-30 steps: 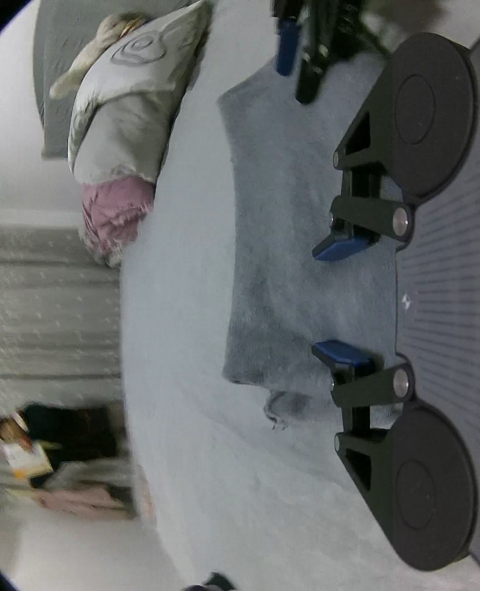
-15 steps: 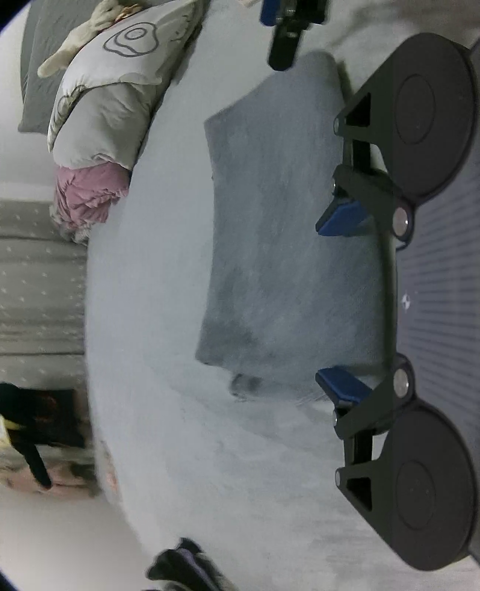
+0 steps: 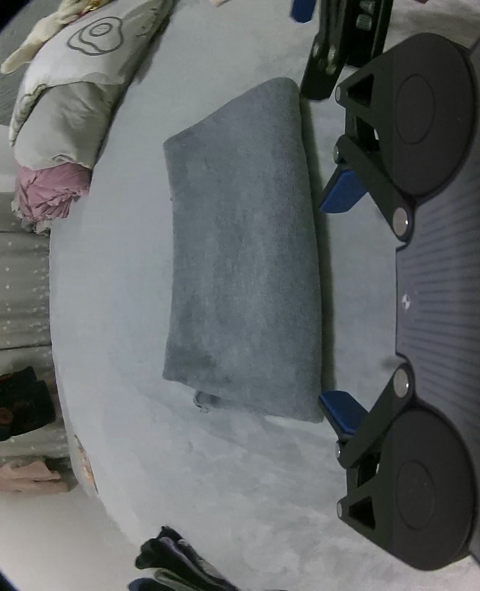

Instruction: Fold clothes

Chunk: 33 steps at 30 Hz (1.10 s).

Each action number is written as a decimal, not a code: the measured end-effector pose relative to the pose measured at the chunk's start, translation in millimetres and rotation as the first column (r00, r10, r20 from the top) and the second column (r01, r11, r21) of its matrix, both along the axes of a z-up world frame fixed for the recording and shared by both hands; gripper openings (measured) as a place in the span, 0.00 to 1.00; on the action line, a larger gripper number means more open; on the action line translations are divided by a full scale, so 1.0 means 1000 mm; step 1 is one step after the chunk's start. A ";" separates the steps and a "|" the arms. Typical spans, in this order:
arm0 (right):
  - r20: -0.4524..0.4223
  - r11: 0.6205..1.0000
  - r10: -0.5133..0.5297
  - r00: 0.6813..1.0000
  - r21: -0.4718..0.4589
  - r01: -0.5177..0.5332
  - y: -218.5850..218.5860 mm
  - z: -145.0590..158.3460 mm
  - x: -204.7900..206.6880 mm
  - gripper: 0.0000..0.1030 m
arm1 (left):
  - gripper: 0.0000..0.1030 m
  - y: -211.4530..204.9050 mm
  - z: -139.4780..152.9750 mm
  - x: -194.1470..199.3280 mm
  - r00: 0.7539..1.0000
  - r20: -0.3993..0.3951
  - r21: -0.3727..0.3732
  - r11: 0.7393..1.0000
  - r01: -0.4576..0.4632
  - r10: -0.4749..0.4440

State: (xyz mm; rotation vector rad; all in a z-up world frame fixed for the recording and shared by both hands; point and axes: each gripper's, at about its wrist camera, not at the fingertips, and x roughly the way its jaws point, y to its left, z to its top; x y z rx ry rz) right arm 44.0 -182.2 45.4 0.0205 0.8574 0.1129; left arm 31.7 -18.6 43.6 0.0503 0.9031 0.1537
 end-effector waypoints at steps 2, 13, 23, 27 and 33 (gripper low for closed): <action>0.000 1.000 -0.002 1.000 -0.023 0.002 0.002 -0.001 0.004 1.00 | 0.99 -0.003 -0.003 0.005 1.000 -0.002 0.020 1.000 0.002 -0.002; -0.045 0.997 0.037 0.998 -0.061 -0.040 0.000 -0.013 0.007 1.00 | 0.99 0.000 -0.019 0.009 0.997 -0.069 -0.018 1.000 0.013 -0.014; -0.051 0.998 0.031 0.998 -0.049 -0.033 -0.001 -0.016 0.009 1.00 | 0.99 -0.001 -0.025 0.010 0.996 -0.089 -0.006 1.000 0.019 -0.020; -0.048 0.998 0.036 0.998 -0.052 -0.039 0.000 -0.015 0.009 1.00 | 0.99 -0.001 -0.026 0.010 0.996 -0.088 -0.002 1.000 0.019 -0.019; -0.052 0.998 0.036 0.998 -0.053 -0.038 0.000 -0.018 0.010 1.00 | 0.99 -0.001 -0.026 0.011 0.996 -0.087 0.000 1.000 0.019 -0.019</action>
